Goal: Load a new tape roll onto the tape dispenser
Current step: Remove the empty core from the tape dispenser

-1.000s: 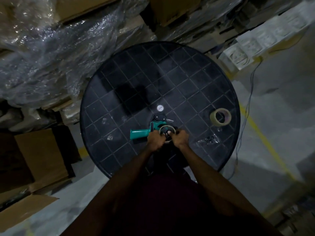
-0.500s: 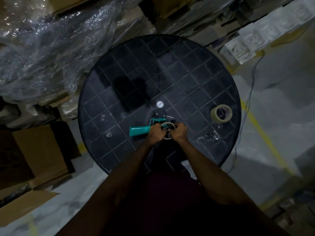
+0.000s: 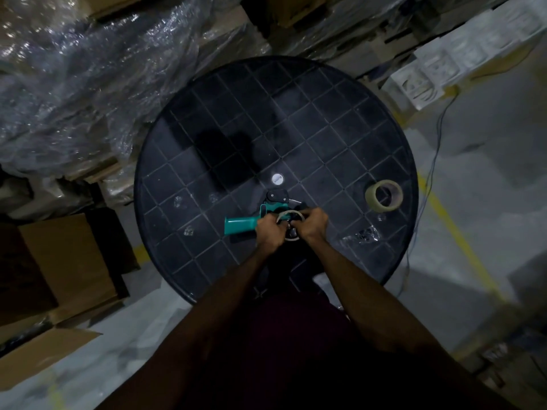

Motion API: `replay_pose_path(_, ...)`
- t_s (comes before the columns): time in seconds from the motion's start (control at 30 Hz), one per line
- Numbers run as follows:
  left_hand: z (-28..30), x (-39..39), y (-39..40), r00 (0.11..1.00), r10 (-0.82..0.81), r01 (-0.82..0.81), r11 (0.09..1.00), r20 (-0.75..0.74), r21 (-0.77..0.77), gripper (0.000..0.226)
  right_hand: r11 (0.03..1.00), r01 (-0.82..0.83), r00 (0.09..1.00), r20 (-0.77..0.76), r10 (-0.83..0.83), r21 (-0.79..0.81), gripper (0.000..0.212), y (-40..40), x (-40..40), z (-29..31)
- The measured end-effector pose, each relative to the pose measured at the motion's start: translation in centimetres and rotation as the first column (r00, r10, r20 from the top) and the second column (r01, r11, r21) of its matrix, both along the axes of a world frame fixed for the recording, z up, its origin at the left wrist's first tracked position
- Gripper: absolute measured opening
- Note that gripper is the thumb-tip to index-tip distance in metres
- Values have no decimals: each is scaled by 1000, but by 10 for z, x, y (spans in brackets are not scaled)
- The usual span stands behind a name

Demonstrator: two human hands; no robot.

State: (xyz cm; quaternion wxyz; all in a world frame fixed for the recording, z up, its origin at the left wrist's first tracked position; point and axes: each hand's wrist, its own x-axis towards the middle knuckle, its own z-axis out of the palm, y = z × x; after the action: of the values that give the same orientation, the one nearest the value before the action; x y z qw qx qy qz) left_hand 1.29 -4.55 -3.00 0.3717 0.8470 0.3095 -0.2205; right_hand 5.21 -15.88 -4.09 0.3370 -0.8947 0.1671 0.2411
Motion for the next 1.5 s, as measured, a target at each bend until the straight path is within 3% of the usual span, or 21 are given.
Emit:
replay_pose_path(0.23,19,-10,2,998,55,-55,998,31,5,24,999,-37,995,87,39,-23,22,6,-10,22)
replay_pose_path(0.4,36,-21,12,979,126,-119,991,158,-56,39,990,-29,984,180,4,139,27,3,-25,44)
replay_pose_path(0.47,50,-26,16,966,173,-150,980,192,-130,32,980,-19,981,191,-20,200,29,7,-31,53)
replay_pose_path(0.67,59,-52,51,935,265,-213,950,234,-228,41,962,-180,955,272,120,206,34,39,-40,39)
replay_pose_path(0.83,73,-87,94,904,349,-294,926,248,-235,56,927,-297,944,217,248,229,31,93,-54,42)
replay_pose_path(0.97,69,-118,129,803,546,-469,826,239,-312,33,895,-360,926,221,307,263,46,137,-72,54)
replay_pose_path(1.07,72,-137,151,769,609,-563,789,193,-246,49,860,-428,901,204,383,277,38,169,-81,53)
replay_pose_path(1.13,67,-145,166,747,648,-609,757,147,-237,38,839,-458,888,193,417,295,29,189,-85,44)
replay_pose_path(1.2,60,-149,181,725,680,-645,727,111,-236,31,836,-450,893,159,421,315,25,207,-88,38)
replay_pose_path(1.33,30,-149,210,683,726,-692,678,80,-248,41,836,-431,899,74,432,339,26,238,-86,20)
replay_pose_path(1.5,29,-130,236,668,738,-704,668,95,-243,26,860,-380,915,0,404,341,27,264,-72,-15)
